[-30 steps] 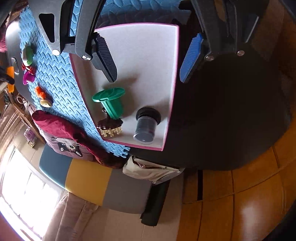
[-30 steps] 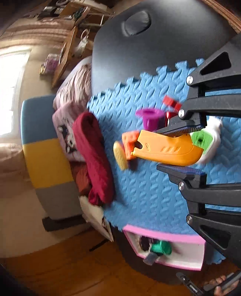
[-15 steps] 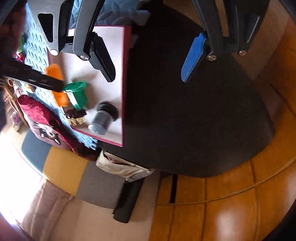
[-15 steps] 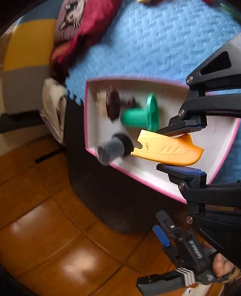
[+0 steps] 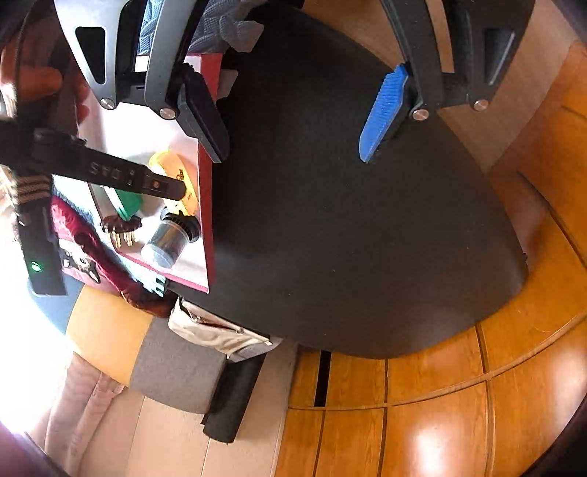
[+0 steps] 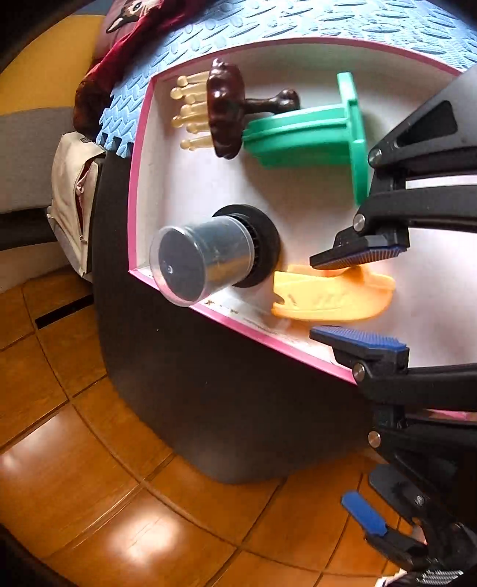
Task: Organize rigid objects
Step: 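Carry the yellow comb piece into the tray and open the right gripper, then move both tools back toward the remaining toys on the mat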
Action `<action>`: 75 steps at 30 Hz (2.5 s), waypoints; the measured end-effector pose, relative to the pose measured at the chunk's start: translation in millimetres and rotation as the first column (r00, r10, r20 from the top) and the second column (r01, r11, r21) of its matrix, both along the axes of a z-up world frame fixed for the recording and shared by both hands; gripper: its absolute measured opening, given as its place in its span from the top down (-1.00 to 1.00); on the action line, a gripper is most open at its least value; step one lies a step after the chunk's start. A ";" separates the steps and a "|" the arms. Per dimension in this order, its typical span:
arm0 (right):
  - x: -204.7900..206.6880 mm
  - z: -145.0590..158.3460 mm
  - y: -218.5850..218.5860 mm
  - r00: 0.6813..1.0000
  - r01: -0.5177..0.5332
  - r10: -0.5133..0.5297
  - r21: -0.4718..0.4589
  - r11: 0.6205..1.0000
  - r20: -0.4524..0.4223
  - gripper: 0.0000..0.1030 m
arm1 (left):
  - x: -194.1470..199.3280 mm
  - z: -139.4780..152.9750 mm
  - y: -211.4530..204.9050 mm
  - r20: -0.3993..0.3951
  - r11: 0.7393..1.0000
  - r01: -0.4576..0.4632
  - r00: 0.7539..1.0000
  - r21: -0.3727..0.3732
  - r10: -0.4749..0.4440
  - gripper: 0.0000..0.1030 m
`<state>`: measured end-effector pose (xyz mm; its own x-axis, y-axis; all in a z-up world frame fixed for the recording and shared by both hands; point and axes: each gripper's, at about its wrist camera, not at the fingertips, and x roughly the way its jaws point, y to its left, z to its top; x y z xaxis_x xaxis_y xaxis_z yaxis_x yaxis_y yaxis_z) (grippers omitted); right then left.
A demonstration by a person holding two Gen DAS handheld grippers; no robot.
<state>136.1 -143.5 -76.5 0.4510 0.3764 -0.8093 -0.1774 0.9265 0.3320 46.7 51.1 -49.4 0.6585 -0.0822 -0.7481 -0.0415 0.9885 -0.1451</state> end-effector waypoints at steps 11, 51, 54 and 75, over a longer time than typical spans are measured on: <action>-47.2 40.8 -20.5 0.985 0.076 -0.070 -0.032 0.997 0.155 0.21 | -4.4 12.2 -18.9 0.021 0.998 0.070 0.997 0.001 -0.070 -0.44; -202.6 77.5 -398.7 0.578 0.803 -0.773 -0.010 0.597 0.260 0.14 | 6.6 52.5 -234.3 -0.013 0.810 0.586 0.810 -0.026 -0.587 -0.51; -208.2 63.6 -413.9 0.560 0.813 -0.793 0.028 0.582 0.239 0.14 | 16.6 50.1 -274.6 -0.027 0.773 0.634 0.773 -0.016 -0.634 -0.50; -215.1 54.8 -430.4 0.576 0.786 -0.803 0.168 0.595 0.152 0.13 | 77.8 5.6 -523.9 -0.136 0.490 0.868 0.496 0.080 -0.857 -0.15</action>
